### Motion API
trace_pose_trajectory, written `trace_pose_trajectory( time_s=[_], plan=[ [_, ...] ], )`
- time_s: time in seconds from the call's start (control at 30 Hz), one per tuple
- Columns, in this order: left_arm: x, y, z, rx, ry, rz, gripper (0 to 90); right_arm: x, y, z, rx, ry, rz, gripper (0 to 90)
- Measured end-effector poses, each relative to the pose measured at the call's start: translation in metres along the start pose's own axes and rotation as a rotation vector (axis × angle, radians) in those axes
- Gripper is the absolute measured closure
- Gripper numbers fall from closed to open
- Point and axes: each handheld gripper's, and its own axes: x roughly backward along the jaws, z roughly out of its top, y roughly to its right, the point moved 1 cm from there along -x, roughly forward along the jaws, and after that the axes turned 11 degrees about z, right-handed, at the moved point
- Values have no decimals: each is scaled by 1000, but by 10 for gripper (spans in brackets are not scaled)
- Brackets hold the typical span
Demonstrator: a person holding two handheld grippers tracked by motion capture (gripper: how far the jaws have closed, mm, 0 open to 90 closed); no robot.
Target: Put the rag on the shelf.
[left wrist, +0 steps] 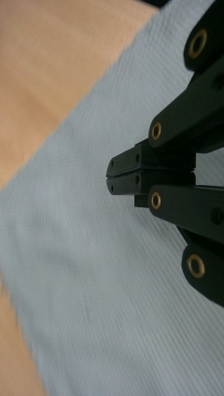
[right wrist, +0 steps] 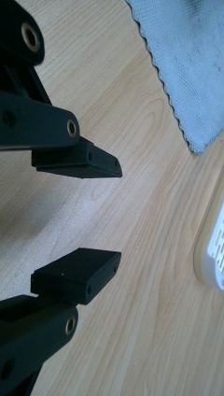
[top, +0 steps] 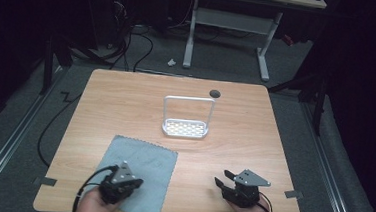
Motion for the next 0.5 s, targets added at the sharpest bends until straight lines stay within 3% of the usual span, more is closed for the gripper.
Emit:
trace_pose_trajectory(
  time_s=[0.03, 0.07, 0.1, 0.13, 0.17, 0.2, 0.33, 0.37, 0.43, 0.5],
  plan=[
    [10, -32, -10, -28, -42, 81, 897, 0, 0, 0, -6, -1, 8, 560],
    [14, -43, -16, -3, -51, 109, 898, 0, 0, 0, -11, -1, 13, 573],
    [14, -43, -16, -3, -51, 109, 898, 0, 0, 0, -11, -1, 13, 573],
    [16, -52, -20, 15, -62, 131, 898, -1, -1, 1, -3, -2, 19, 596],
    [18, -65, -28, 52, -84, 155, 899, -2, -2, 2, -1, 0, 27, 603],
    [17, -67, -30, 58, -94, 154, 899, -3, -3, 3, 0, -1, 33, 615],
    [13, -66, -32, 57, -106, 154, 899, -9, -9, 8, 19, -3, 58, 660],
    [11, -62, -30, 51, -112, 147, 899, -14, -14, 11, 39, -11, 76, 722],
    [9, -57, -28, 40, -112, 142, 899, -17, -16, 14, 54, -10, 83, 745],
    [2, -40, -21, -1, -110, 107, 899, -24, -21, 20, 64, -4, 111, 835]
  ],
)
